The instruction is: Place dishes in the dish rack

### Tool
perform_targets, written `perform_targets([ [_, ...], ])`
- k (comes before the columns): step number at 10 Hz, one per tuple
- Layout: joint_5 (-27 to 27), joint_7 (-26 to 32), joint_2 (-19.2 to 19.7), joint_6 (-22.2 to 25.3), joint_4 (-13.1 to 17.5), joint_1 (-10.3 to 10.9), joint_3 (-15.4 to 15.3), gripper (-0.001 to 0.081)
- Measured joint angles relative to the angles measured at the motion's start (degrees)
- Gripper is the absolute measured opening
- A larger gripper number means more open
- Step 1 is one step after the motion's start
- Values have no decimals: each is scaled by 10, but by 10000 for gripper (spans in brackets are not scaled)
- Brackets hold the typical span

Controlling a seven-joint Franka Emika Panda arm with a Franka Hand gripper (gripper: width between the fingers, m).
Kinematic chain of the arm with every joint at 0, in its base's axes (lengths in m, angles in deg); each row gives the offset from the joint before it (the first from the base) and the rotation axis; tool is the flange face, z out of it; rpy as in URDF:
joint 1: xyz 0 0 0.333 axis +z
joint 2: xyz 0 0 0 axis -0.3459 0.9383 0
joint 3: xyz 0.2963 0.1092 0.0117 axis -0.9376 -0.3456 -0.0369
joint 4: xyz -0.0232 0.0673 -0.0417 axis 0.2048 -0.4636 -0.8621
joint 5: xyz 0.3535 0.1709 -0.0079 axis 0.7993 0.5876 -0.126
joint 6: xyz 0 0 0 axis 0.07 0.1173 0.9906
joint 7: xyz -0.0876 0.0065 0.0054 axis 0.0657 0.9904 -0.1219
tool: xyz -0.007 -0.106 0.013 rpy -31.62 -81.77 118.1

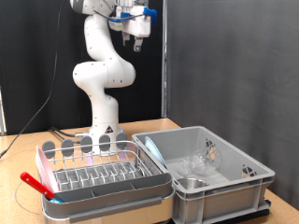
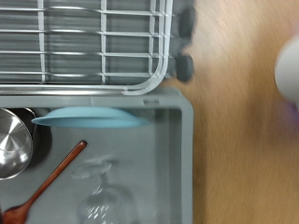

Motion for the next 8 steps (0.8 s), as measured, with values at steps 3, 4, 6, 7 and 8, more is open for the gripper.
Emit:
perform_targets([
  [3, 16, 28, 18, 5, 24, -4, -4, 808],
  [4, 16, 84, 16, -14, 18, 10, -3, 808],
  [6, 6, 181, 19, -46, 16, 44, -12, 808],
  [7, -13, 219, 27, -64, 16, 57, -22, 808],
  [8, -39, 261, 48, -81, 20, 63, -34, 808],
])
